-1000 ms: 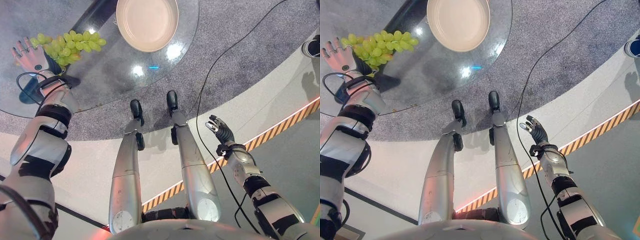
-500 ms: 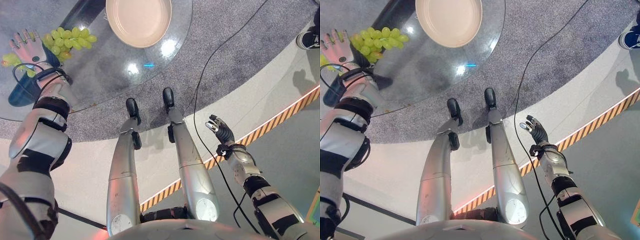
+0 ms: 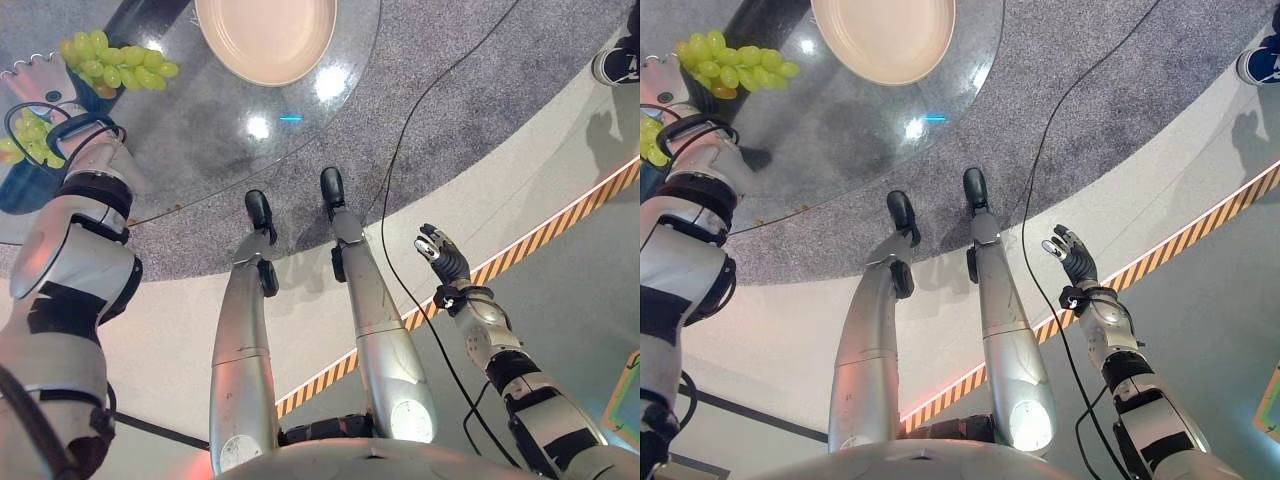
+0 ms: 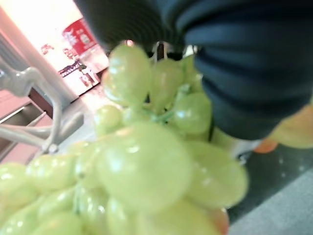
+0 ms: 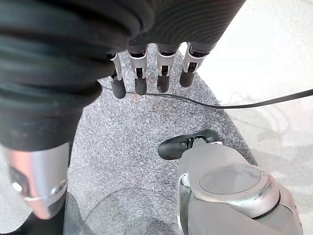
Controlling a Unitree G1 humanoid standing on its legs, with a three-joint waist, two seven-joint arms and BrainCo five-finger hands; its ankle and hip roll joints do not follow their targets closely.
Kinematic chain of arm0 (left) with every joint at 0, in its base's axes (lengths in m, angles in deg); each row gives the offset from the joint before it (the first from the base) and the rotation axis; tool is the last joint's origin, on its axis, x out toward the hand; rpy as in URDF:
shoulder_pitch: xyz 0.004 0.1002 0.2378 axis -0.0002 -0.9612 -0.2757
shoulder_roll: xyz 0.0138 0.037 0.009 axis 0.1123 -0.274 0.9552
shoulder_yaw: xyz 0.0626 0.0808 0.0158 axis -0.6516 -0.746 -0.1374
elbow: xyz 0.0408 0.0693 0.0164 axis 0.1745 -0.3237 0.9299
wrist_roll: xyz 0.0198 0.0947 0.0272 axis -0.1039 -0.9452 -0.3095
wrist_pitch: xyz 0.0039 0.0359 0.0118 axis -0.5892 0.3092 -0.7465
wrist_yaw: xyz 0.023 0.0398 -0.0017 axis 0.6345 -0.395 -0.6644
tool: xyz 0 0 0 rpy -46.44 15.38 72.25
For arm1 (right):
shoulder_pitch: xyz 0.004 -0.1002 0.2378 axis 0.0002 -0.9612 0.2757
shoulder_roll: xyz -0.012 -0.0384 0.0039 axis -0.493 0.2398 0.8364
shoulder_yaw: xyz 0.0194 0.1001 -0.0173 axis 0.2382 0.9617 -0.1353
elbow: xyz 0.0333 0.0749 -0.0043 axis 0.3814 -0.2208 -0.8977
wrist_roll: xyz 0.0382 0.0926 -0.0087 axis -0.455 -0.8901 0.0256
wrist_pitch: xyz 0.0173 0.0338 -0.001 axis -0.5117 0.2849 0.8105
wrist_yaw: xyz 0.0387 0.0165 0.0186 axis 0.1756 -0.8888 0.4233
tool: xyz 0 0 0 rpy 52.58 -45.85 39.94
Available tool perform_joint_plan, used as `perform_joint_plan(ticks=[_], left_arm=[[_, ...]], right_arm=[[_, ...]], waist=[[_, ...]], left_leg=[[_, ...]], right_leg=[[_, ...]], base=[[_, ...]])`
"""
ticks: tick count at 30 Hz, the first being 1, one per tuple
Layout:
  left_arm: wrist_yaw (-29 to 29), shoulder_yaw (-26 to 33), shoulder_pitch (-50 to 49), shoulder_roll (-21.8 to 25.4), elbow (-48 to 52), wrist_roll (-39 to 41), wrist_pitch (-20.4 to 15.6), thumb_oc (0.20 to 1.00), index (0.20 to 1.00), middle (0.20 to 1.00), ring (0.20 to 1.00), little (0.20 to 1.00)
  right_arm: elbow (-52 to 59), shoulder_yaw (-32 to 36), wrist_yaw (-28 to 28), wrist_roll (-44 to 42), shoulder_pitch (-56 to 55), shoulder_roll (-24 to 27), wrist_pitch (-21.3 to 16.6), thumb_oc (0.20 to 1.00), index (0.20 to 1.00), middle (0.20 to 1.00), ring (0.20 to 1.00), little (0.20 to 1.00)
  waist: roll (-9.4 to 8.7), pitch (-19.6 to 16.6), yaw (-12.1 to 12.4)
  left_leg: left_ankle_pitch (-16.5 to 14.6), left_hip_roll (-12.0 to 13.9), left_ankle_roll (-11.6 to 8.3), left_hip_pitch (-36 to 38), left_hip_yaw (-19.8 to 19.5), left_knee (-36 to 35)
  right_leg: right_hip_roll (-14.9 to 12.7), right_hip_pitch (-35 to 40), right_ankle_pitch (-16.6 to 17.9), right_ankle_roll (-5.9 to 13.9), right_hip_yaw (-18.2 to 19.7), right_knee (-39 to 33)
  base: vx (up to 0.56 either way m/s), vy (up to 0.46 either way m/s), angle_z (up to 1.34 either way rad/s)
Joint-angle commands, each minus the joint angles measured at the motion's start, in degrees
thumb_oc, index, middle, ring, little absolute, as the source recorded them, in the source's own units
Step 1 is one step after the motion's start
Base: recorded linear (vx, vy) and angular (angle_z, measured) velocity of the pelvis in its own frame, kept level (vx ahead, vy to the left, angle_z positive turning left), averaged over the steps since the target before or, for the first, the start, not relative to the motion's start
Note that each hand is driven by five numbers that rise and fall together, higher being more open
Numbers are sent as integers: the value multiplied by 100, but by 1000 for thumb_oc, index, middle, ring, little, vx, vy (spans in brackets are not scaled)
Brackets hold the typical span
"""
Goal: Pick up fruits into the plate
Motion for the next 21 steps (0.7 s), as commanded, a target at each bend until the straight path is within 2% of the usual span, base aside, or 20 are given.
perform_joint_plan(ticks=[1, 7, 13, 16, 21], left_arm=[[35, 140, -335, 7, -238, 202, -31, 200, 200, 200, 200, 200], [30, 161, -386, -2, -187, 233, -142, 200, 200, 200, 200, 200], [-58, 241, -561, -30, 52, 614, -473, 200, 200, 200, 200, 200], [-128, 391, -763, -19, 444, 1111, -811, 200, 200, 200, 200, 200], [37, 681, -1186, 62, 1119, 1368, -1221, 200, 200, 200, 200, 200]], right_arm=[[204, -92, 65, -139, -220, -5, -196, 1000, 1000, 1000, 1000, 1000], [202, -103, 67, -156, -201, -10, -192, 1000, 1000, 1000, 1000, 1000], [265, -102, 67, -84, -264, 0, -157, 1000, 1000, 1000, 1000, 1000], [345, -54, 125, -20, -382, 0, -166, 1000, 1000, 1000, 1000, 1000], [615, 64, 75, 73, -605, -42, -115, 1000, 1000, 1000, 1000, 1000]], waist=[[83, -159, 27], [101, -159, 59], [142, -159, 90], [214, -159, 138], [326, -159, 250]], left_leg=[[-228, -414, 48, 496, -439, -459], [-225, -425, 45, 584, -457, -495], [-219, -431, 76, 807, -463, -559], [-212, -449, 110, 1078, -463, -661], [-237, -468, 144, 1633, -508, -840]], right_leg=[[659, 174, -285, -105, -234, 319], [655, 252, -307, -109, -250, 312], [677, 433, -335, -109, -236, 331], [675, 665, -370, -97, -244, 305], [590, 1151, -453, -58, -307, 227]], base=[[0, 0, 0], [0, 0, 0], [0, 0, 0], [0, 0, 0], [23, -45, 1]])
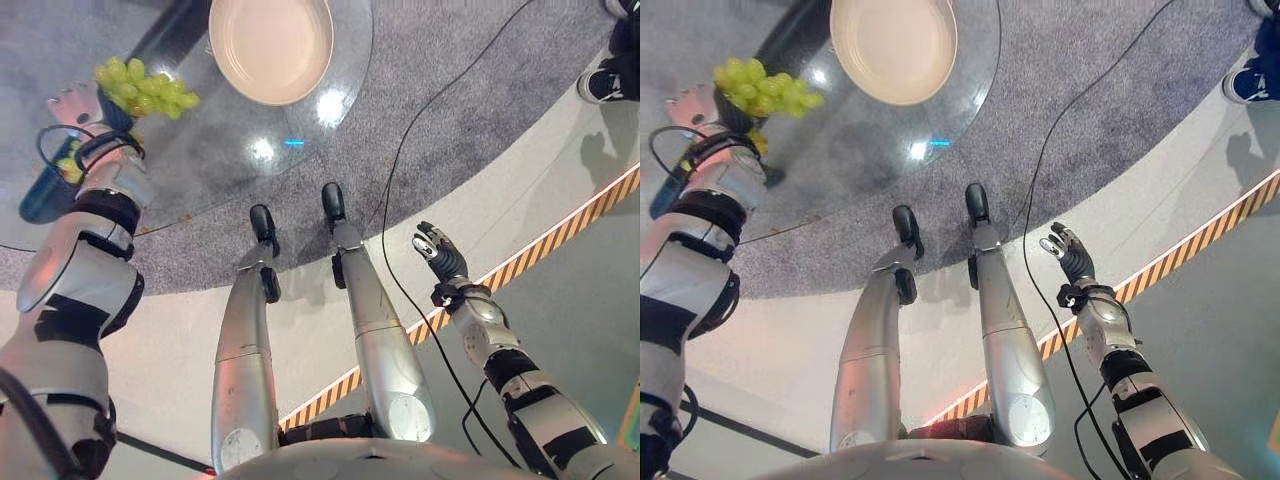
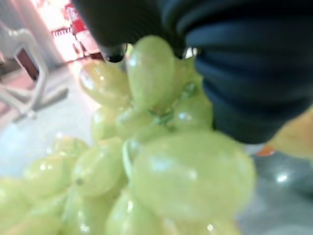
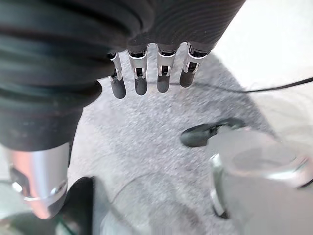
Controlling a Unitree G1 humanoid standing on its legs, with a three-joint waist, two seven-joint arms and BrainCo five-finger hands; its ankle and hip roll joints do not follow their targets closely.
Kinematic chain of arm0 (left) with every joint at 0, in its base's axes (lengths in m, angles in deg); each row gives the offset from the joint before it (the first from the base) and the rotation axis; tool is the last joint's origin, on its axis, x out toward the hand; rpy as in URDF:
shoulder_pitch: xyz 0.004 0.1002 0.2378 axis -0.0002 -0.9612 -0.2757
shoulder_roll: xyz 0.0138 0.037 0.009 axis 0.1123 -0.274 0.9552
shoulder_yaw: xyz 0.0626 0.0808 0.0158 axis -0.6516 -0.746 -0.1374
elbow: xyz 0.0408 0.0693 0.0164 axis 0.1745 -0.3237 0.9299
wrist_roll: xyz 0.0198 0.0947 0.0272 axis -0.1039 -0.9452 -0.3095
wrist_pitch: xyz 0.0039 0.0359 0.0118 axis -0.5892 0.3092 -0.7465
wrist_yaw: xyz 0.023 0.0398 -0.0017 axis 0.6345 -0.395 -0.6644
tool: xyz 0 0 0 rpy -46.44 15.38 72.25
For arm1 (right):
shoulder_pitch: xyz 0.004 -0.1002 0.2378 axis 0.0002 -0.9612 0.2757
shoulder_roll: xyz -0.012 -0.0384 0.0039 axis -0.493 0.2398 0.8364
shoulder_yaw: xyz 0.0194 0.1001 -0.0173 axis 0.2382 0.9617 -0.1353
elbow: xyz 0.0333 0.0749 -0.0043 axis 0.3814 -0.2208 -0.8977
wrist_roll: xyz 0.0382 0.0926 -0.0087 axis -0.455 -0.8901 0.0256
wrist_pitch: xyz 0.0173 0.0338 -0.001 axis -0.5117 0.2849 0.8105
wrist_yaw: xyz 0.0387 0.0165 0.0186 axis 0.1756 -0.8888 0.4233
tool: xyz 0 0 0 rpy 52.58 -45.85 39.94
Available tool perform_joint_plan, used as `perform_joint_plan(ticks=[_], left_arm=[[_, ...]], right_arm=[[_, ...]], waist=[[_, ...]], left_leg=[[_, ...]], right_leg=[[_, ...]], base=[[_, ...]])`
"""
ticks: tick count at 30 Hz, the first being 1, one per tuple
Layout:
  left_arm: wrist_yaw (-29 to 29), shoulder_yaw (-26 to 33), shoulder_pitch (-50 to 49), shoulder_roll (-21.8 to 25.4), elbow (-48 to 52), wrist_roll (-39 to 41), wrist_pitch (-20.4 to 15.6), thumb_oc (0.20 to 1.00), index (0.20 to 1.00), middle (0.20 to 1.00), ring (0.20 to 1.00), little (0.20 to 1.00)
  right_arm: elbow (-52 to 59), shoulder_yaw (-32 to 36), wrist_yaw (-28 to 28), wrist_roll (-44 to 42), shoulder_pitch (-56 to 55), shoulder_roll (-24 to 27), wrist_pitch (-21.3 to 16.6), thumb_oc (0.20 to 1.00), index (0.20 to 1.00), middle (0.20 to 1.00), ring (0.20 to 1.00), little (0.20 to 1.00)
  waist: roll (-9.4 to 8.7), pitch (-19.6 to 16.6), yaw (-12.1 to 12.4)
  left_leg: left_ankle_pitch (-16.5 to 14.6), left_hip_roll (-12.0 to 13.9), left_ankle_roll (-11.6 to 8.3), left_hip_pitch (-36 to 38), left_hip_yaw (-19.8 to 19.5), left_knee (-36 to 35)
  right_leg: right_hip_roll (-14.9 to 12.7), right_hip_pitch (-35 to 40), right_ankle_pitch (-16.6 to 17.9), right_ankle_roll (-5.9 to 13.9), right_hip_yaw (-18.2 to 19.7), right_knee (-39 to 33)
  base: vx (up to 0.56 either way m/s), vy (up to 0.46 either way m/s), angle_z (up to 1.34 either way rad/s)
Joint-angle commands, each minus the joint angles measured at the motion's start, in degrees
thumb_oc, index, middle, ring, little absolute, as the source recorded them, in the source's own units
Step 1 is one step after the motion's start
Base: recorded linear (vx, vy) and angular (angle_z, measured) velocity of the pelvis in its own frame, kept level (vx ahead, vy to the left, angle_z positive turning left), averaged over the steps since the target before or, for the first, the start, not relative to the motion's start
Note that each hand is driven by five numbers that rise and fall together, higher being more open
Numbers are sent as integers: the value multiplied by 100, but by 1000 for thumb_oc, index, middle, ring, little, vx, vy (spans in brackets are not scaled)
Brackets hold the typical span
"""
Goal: Pick up fruits into the plate
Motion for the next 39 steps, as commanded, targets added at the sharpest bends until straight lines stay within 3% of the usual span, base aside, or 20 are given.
perform_joint_plan(ticks=[1, 12, 19, 21, 24, 27, 31, 35, 39], left_arm=[[21, 638, -525, 94, 366, 183, -360, 200, 200, 200, 200, 200], [940, 1374, -1586, 449, 1756, 760, -1393, 200, 200, 200, 200, 200], [2060, 1721, -2622, 751, 3240, 1469, -1896, 200, 200, 200, 200, 200], [2300, 1803, -2755, 766, 3474, 1583, -1878, 200, 200, 200, 200, 200], [3442, 2083, -3282, 738, 4327, 2306, -1864, 200, 200, 200, 200, 200], [4251, 2171, -3587, 721, 4866, 2697, -1821, 200, 200, 200, 200, 200], [5295, 2114, -3803, 701, 5520, 3171, -1569, 200, 200, 200, 200, 200], [6059, 1735, -3711, 638, 5910, 3601, -1441, 200, 200, 200, 200, 200], [6542, 1422, -3590, 482, 6124, 3954, -1364, 200, 200, 200, 200, 200]], right_arm=[[516, 175, 14, 146, -669, -8, -113, 1000, 1000, 1000, 1000, 1000], [946, 590, 141, 343, -945, -49, 72, 1000, 1000, 1000, 1000, 1000], [1811, 803, 898, 176, -1291, -3, 315, 1000, 1000, 1000, 1000, 1000], [1964, 839, 1051, 150, -1315, 25, 405, 1000, 1000, 1000, 1000, 1000], [2650, 972, 1808, -20, -1458, 69, 1003, 1000, 1000, 1000, 1000, 1000], [3112, 982, 2352, 72, -1552, 138, 1362, 1000, 1000, 1000, 1000, 1000], [3709, 872, 3089, -16, -1539, 394, 2146, 1000, 1000, 1000, 1000, 1000], [4195, 546, 3564, -347, -1305, 658, 2883, 1000, 1000, 1000, 1000, 1000], [4436, 222, 3743, -548, -1067, 708, 3343, 1000, 1000, 1000, 1000, 1000]], waist=[[354, -158, 185], [574, -158, 412], [664, -711, 548], [669, -800, 569], [672, -1229, 677], [654, -1557, 740], [614, -1983, 830], [543, -2273, 918], [509, -2437, 967]], left_leg=[[-202, -469, 157, 1027, -508, -849], [-140, -333, 38, 2799, -705, -1538], [-108, -349, -56, 3716, -854, -2071], [-110, -344, -59, 3847, -859, -2138], [-114, -378, -60, 4402, -978, -2463], [-107, -372, -66, 4712, -1006, -2643], [-111, -346, -74, 5074, -978, -2830], [-144, -318, -93, 5409, -889, -2976], [-168, -288, -97, 5630, -815, -3090]], right_leg=[[556, 546, -466, -53, -319, 200], [168, 2330, -691, -48, -609, -276], [-127, 3430, -753, -17, -810, -873], [-147, 3594, -754, -12, -836, -971], [-202, 4282, -742, 34, -917, -1394], [-235, 4657, -687, 68, -963, -1657], [-270, 5096, -628, 93, -1042, -1947], [-301, 5521, -562, 111, -1135, -2256], [-299, 5762, -517, 125, -1183, -2444]], base=[[25, -60, 5], [51, -55, 11], [78, -64, 16], [88, -82, 26], [154, -141, 23], [109, -125, 24], [86, -92, 20], [20, -53, 16], [-21, -26, 14]])
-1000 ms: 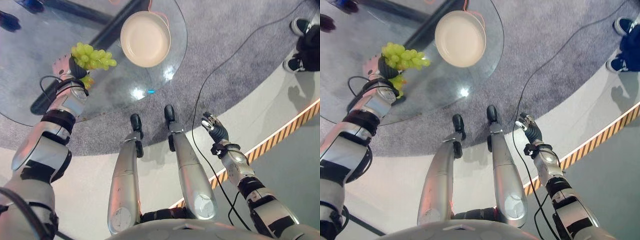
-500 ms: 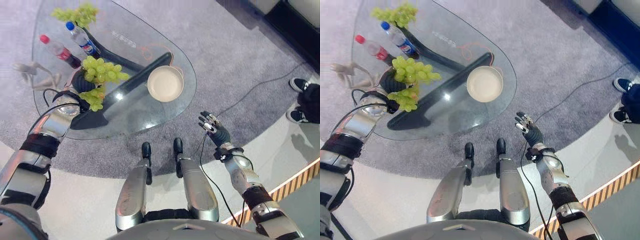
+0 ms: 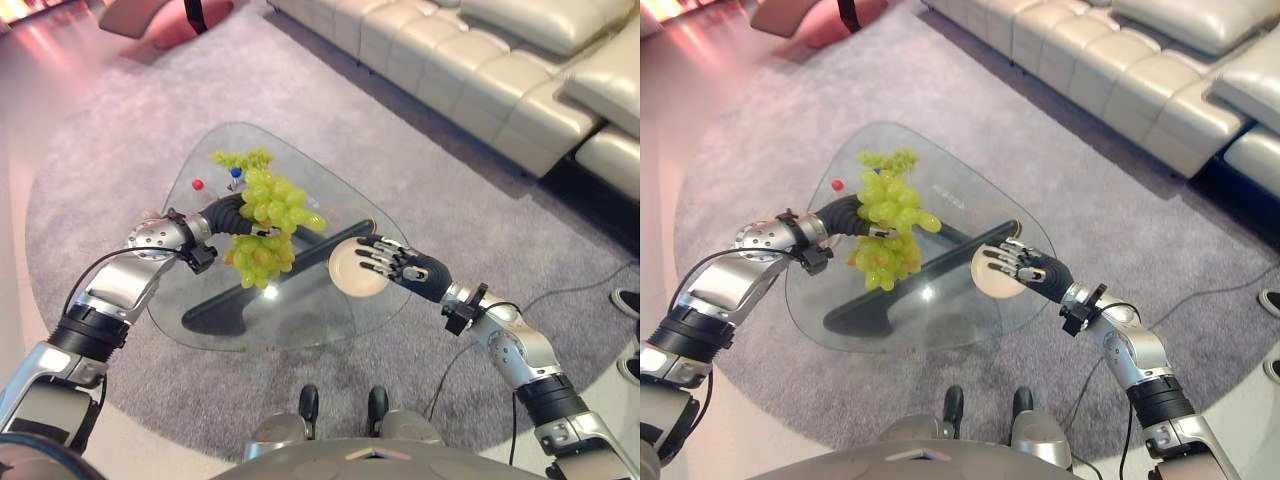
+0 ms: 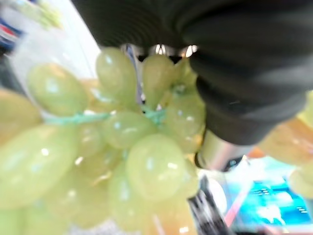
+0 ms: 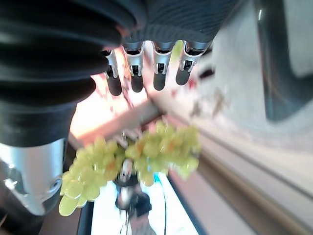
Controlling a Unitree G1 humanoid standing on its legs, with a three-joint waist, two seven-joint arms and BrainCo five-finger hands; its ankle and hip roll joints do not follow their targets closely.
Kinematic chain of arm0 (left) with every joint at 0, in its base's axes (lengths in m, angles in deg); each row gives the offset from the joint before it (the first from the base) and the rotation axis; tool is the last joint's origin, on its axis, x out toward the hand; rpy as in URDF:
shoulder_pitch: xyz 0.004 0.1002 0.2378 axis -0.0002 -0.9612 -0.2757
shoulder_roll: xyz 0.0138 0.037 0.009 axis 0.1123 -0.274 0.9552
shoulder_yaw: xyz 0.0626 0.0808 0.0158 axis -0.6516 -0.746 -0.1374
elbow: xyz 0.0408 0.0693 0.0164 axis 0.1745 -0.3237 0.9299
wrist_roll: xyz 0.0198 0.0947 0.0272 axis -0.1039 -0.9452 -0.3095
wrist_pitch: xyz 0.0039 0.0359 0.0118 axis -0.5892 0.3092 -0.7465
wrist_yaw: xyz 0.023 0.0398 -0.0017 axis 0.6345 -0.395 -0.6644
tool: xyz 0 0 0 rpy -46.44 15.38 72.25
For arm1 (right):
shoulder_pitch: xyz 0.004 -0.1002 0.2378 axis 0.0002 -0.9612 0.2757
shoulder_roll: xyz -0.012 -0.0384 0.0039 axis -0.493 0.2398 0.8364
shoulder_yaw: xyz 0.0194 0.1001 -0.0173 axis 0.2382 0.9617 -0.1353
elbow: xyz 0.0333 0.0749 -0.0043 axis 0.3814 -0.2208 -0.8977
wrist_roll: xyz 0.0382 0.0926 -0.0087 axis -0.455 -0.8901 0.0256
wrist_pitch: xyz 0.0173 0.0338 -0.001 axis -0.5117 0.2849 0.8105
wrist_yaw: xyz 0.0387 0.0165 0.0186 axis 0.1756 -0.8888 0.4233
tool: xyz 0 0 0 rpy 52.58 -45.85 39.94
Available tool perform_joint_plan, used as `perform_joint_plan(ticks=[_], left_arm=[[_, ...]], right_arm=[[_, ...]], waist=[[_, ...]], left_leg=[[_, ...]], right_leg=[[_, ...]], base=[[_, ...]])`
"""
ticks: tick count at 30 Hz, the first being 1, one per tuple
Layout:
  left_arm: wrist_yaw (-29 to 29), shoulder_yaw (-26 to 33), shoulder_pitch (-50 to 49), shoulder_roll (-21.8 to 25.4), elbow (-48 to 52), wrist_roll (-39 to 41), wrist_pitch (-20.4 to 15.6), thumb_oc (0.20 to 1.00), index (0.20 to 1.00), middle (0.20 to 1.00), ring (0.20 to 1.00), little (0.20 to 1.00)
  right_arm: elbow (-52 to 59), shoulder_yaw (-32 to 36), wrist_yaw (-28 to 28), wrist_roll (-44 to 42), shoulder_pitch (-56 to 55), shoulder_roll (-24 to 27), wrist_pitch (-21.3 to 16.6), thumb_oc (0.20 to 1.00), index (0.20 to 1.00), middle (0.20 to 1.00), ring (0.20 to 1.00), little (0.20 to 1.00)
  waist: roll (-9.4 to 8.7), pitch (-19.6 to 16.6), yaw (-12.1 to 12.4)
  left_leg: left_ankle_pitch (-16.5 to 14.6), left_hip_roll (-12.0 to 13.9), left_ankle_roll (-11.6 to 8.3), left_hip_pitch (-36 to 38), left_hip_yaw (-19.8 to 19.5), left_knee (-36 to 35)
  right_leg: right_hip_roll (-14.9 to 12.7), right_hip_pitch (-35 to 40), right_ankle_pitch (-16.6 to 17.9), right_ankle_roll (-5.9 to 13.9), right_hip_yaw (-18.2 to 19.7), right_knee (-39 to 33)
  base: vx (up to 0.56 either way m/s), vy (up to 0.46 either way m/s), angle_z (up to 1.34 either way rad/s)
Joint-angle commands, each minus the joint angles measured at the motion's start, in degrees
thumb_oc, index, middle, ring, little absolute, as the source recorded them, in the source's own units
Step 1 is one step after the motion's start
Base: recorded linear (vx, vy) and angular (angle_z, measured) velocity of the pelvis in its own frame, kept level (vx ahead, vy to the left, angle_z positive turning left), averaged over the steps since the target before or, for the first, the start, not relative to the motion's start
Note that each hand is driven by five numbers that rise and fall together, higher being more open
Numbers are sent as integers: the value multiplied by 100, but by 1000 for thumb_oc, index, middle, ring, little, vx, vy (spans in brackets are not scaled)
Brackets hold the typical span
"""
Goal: Pick up fruits into the plate
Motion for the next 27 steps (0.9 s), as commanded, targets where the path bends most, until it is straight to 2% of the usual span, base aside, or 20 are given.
perform_joint_plan(ticks=[1, 6, 8, 18, 27], left_arm=[[525, -356, 418, -184, 256, 724, -69, 200, 200, 200, 200, 200], [853, -693, 541, -417, 501, 1119, -55, 200, 200, 200, 200, 200], [896, -753, 545, -480, 560, 1191, -56, 200, 200, 200, 200, 200], [854, -895, 442, -889, 784, 1654, 25, 200, 200, 200, 200, 200], [320, -705, 356, -1315, 705, 2260, 54, 200, 200, 200, 200, 200]], right_arm=[[516, -337, 394, -529, 255, -56, 454, 1000, 1000, 1000, 1000, 1000], [778, -796, 650, -797, 487, -209, 1020, 1000, 1000, 1000, 1000, 1000], [870, -929, 663, -911, 504, -270, 1092, 1000, 1000, 1000, 1000, 1000], [1064, -1454, 468, -1064, 554, -612, 1078, 1000, 1000, 1000, 1000, 1000], [1080, -1576, 360, -1081, 543, -904, 912, 1000, 1000, 1000, 1000, 1000]], waist=[[-244, -481, 108], [-252, -575, 120], [-250, -595, 129], [-215, -677, 156], [-233, -709, 135]], left_leg=[[-902, -318, 154, 37, 335, 342], [-942, -289, 158, 201, 446, 294], [-950, -286, 159, 227, 464, 289], [-949, -248, 156, 307, 587, 214], [-938, -231, 173, 334, 605, 180]], right_leg=[[-195, -74, -425, 334, 161, 426], [-191, 100, -366, 339, 145, 262], [-192, 137, -349, 345, 146, 219], [-209, 217, -262, 352, 111, 38], [-201, 232, -250, 343, 201, 8]], base=[[-42, -19, 5], [-46, -1, 1], [-23, 6, 0], [-45, 12, -1], [-8, 3, -1]])
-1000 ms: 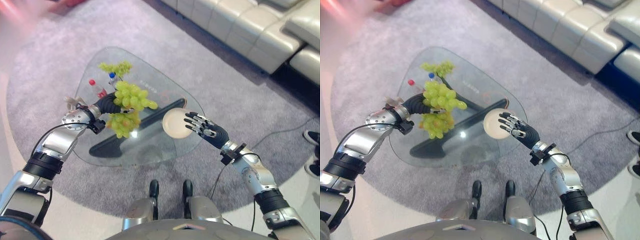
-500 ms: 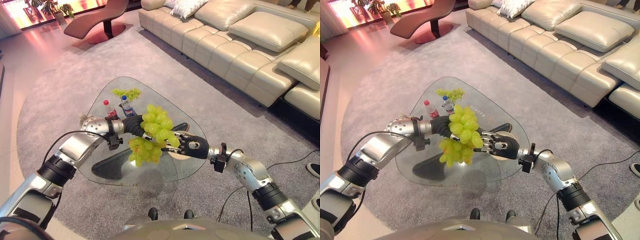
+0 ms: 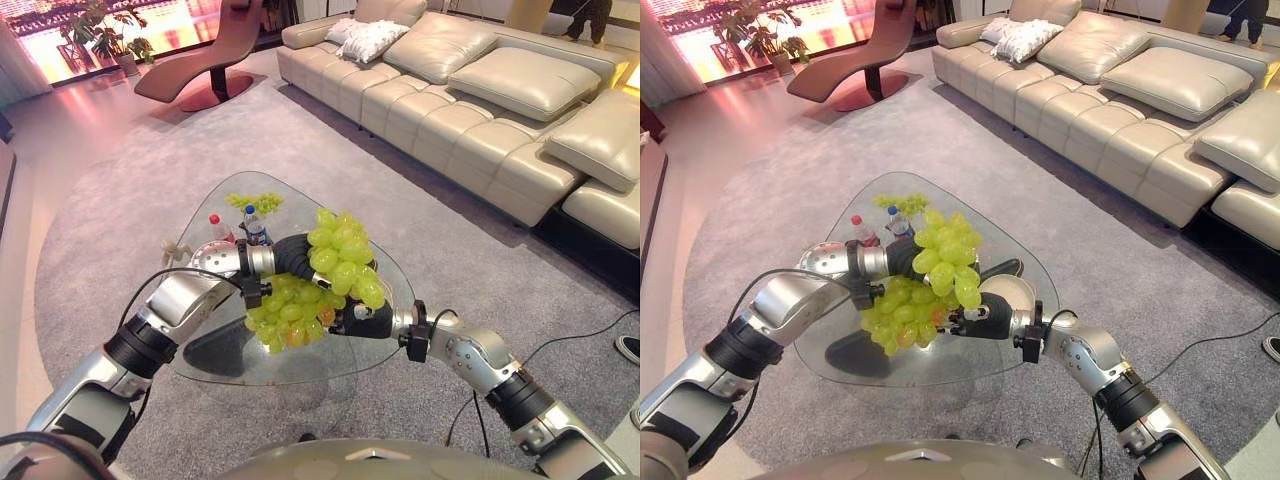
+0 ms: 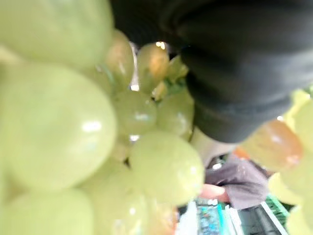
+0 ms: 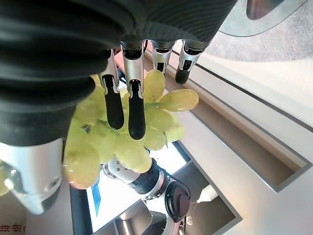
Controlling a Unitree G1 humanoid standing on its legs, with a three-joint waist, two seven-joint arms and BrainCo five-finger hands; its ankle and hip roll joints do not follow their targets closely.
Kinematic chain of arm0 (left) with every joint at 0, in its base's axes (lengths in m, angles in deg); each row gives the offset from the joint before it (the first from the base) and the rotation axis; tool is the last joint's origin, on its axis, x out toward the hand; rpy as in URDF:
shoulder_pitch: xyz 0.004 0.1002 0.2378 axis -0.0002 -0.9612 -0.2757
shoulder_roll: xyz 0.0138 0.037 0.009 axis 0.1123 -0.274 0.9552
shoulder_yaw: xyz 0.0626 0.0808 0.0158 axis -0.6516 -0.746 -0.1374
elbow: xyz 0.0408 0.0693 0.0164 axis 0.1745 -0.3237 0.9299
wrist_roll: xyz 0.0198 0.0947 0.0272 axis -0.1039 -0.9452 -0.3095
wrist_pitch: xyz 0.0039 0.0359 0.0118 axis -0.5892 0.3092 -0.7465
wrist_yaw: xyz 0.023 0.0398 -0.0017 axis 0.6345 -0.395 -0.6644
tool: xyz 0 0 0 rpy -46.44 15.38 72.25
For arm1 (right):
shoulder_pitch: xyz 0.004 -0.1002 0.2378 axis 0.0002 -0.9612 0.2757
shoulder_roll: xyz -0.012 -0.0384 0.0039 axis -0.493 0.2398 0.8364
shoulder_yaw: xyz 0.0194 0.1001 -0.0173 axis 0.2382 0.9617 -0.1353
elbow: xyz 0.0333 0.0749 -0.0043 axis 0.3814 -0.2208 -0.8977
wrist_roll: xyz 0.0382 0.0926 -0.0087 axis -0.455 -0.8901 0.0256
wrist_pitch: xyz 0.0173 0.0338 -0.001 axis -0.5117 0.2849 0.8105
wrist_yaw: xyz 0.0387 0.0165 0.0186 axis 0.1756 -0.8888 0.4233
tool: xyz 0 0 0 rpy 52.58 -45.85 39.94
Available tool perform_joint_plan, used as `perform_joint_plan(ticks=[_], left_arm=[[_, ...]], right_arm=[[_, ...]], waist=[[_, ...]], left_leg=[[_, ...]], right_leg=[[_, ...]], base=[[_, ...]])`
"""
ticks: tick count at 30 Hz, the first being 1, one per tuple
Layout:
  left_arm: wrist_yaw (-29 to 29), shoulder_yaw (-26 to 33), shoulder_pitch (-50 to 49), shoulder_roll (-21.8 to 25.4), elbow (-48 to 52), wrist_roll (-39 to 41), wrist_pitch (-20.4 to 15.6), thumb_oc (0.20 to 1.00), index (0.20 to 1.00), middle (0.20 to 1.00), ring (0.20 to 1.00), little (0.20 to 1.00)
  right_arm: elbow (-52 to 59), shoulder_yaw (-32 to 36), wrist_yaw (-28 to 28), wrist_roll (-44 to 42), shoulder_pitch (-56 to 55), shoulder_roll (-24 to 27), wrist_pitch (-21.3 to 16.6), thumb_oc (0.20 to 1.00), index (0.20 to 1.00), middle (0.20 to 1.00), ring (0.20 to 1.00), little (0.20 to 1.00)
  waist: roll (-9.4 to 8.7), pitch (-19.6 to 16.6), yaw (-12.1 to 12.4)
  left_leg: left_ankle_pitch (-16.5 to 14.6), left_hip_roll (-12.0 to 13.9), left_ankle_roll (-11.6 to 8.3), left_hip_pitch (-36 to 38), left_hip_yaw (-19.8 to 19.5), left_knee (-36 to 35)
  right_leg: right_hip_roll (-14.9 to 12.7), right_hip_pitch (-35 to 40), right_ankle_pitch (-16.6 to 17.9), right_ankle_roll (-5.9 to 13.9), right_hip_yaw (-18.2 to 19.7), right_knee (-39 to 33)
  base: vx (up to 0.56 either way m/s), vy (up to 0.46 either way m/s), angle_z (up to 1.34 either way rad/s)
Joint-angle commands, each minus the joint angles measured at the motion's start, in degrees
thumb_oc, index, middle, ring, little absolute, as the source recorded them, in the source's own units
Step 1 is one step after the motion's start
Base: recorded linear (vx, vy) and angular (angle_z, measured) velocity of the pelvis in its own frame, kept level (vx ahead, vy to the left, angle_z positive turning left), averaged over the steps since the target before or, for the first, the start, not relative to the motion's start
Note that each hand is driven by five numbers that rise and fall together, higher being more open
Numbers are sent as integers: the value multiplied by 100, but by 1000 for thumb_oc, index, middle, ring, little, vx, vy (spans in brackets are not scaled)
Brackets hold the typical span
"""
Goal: Pick up fruits into the plate
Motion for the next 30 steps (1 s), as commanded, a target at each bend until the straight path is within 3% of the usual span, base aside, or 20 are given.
perform_joint_plan(ticks=[1, 7, 12, 15, 20, 30], left_arm=[[-326, 181, 348, -389, -179, 811, -122, 200, 200, 200, 200, 200], [-786, 443, 247, -734, -175, 1127, -104, 200, 200, 200, 200, 200], [-978, 658, 196, -859, -209, 1132, -148, 200, 200, 200, 200, 200], [-1048, 743, 193, -913, -253, 1141, -170, 200, 200, 200, 200, 200], [-1076, 809, 168, -976, -320, 1095, -176, 200, 200, 200, 200, 200], [-1247, 802, 135, -1138, -532, 863, -272, 200, 200, 200, 200, 200]], right_arm=[[542, -151, 47, -438, 232, -558, -403, 1000, 1000, 1000, 1000, 1000], [348, -16, -341, -102, 152, -760, -1022, 1000, 1000, 1000, 1000, 1000], [353, 293, -690, 207, 196, -759, -1838, 1000, 1000, 1000, 1000, 1000], [384, 391, -741, 114, 196, -843, -1985, 1000, 1000, 1000, 1000, 1000], [391, 439, -618, -42, 118, -967, -1958, 1000, 1000, 1000, 1000, 1000], [466, 191, -308, -727, 45, -1294, -1457, 1000, 1000, 1000, 1000, 1000]], waist=[[-236, -212, 48], [-236, -232, 36], [-212, -225, -7], [-191, -220, -27], [-170, -212, -40], [-166, -183, 8]], left_leg=[[-930, -218, 184, 113, 514, 196], [-933, -215, 202, 128, 500, 185], [-947, -211, 222, 139, 494, 181], [-956, -217, 238, 156, 482, 177], [-956, -218, 252, 165, 468, 164], [-933, -219, 249, 146, 400, 140]], right_leg=[[-192, -58, -285, 342, 160, 108], [-194, -46, -281, 330, 184, 90], [-195, -56, -286, 318, 205, 97], [-193, -47, -289, 311, 227, 99], [-197, -44, -289, 311, 245, 96], [-211, -44, -275, 318, 220, 60]], base=[[0, 0, 0], [0, 0, -1], [-14, 4, -4], [-5, 2, -1], [0, 0, 0], [0, 0, 0]])
